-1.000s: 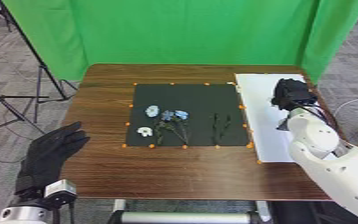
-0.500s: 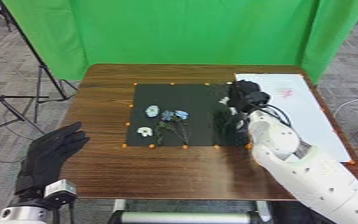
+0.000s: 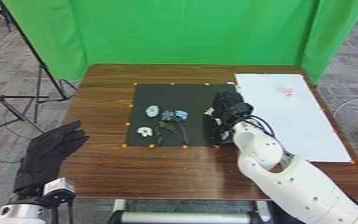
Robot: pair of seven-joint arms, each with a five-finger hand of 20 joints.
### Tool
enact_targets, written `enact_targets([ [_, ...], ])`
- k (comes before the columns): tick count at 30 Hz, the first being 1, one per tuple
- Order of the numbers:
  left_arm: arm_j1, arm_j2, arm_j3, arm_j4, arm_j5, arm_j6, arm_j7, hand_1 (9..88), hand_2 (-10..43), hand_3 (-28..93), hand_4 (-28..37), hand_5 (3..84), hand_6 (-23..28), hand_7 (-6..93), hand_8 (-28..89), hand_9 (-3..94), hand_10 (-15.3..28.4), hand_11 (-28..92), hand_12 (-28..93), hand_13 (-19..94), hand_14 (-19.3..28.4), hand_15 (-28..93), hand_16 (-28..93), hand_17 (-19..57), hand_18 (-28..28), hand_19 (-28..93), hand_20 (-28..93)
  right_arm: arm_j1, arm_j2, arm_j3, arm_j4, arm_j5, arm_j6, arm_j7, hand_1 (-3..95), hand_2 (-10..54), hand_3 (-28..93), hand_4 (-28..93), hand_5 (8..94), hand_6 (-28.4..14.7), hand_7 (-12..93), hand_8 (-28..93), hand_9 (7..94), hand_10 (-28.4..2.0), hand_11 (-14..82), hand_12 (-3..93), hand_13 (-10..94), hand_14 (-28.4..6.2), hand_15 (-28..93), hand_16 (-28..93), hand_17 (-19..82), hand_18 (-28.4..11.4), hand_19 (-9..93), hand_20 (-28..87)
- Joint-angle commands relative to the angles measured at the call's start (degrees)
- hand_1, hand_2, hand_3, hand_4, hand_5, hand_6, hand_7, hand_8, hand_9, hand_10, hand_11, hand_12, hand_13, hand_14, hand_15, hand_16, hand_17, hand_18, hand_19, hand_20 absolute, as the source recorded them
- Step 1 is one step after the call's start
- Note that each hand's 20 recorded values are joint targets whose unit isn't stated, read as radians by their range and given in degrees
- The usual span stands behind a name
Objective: Arrange flowers
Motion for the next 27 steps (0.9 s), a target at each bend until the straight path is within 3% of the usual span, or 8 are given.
enact_targets([
  [1, 0.3, -0.45, -0.12, -0.13, 0.34, -0.36, -0.48, 27.8, 5.1, 82, -13.6, 47.9, 14.8, 15.6, -9, 41.1, 22.9, 40, 11, 29, 28.4, 62, -12, -9.5, 21.8, 56, 16, 0.4, -0.1, 0.3, -0.1, 0.0, -0.2, 0.3, 53.8, -9.5, 77, -28, 80.1, 2.0, 25, 1, 90.0, -5.9, 9.6, 36.5, 76, -2.7, 70, 22, 33, -16.4, 85, 8],
  [6, 0.1, -0.29, 0.28, 0.02, 0.23, -0.42, -0.26, 27.8, 5.0, 82, -13.5, 48.1, 14.8, 15.5, -8, 41.1, 22.9, 40, 11, 29, 28.4, 62, -12, -9.5, 21.8, 56, 16, 1.1, -0.3, 0.2, -0.4, 0.2, -0.4, -0.1, 52.3, -9.5, 78, -28, 75.2, 2.5, 27, -2, 84.1, -6.7, 8.9, 34.0, 71, -2.9, 66, 27, 30, -16.7, 84, 7],
  [9, 0.0, -0.49, 0.24, 0.01, 0.3, -0.44, -0.3, 27.7, 5.0, 82, -13.5, 48.0, 14.8, 15.5, -9, 41.1, 22.9, 40, 11, 29, 28.4, 62, -12, -9.5, 21.8, 56, 16, 1.0, 0.1, 0.2, -1.1, 0.0, 0.4, -1.1, 49.8, -9.5, 79, -28, 71.1, 2.5, 28, -5, 74.9, -9.6, 16.1, 25.5, 67, -3.6, 65, 27, 29, -17.0, 83, 7],
  [13, 0.4, -0.75, 0.2, -0.13, 0.33, -0.37, -0.25, 27.8, 5.0, 82, -13.5, 48.1, 14.8, 15.5, -9, 41.1, 22.9, 40, 11, 29, 28.4, 62, -12, -9.4, 21.8, 56, 16, 0.5, 0.1, 0.3, -2.2, 0.1, -0.2, -1.7, 46.6, -9.5, 81, -28, 69.4, 1.9, 27, -5, 69.0, -11.7, 22.8, 19.0, 64, -4.6, 66, 27, 28, -17.4, 83, 8],
  [17, 0.6, -0.05, 0.31, -0.12, -0.25, -0.12, 0.2, 27.7, 5.0, 82, -13.5, 48.1, 14.8, 15.5, -8, 41.2, 22.9, 40, 11, 29, 28.4, 62, -12, -9.4, 21.8, 56, 16, 0.3, -0.1, 0.4, -3.1, 0.8, -0.8, -1.1, 44.0, -9.5, 84, -28, 67.9, 1.5, 25, -5, 66.8, -12.8, 24.0, 17.3, 62, -5.9, 67, 26, 28, -17.8, 83, 8],
  [27, 0.5, -0.74, 0.1, -0.17, 0.4, -0.74, -0.53, 27.7, 5.0, 82, -13.1, 48.0, 14.8, 15.5, -8, 41.2, 22.9, 40, 11, 29, 28.4, 62, -12, -9.4, 21.8, 56, 16, 0.6, 0.9, 0.1, -4.8, 0.3, -2.0, -0.3, 40.2, -9.5, 86, -28, 66.6, 1.0, 23, -8, 64.8, -14.0, 23.9, 16.8, 62, -7.2, 71, 24, 28, -19.1, 85, 10],
])
